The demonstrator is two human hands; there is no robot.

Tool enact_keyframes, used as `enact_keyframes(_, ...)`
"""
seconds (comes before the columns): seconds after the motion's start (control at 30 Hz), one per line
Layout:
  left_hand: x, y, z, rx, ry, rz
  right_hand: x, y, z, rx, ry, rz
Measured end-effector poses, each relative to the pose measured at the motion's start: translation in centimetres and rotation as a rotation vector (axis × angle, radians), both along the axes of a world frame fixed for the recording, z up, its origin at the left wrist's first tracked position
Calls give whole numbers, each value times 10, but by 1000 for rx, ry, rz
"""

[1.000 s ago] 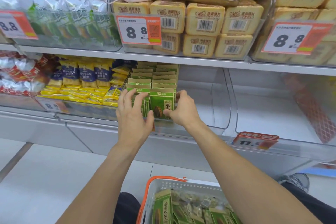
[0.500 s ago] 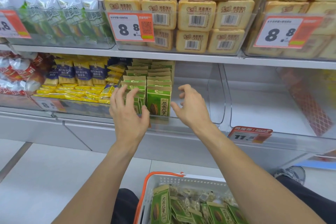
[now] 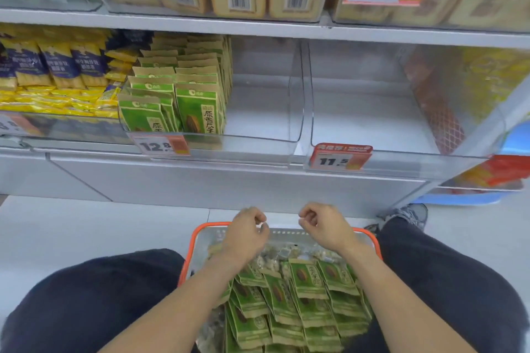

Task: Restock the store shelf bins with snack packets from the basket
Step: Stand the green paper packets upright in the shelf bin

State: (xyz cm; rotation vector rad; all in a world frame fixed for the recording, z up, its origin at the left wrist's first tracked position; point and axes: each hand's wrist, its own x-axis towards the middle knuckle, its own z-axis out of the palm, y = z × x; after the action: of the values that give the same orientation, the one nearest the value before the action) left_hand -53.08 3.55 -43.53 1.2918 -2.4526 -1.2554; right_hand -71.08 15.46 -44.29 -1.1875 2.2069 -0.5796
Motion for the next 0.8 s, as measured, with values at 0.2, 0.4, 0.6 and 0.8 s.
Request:
enact_keyframes(0.2, 22, 74, -59, 217, -283, -187, 0, 87, -69, 419, -69, 33)
enact_keyframes(0.4, 14, 89, -70, 164, -417, -341, 6, 119, -84, 533, -128, -86)
enact_keyframes(0.6, -11, 92, -71, 361, -449, -298, 12, 116, -83, 524, -134, -157)
enact_keyframes(0.8, -30, 101, -80, 494, -387, -220, 17, 117, -83, 483, -67, -128)
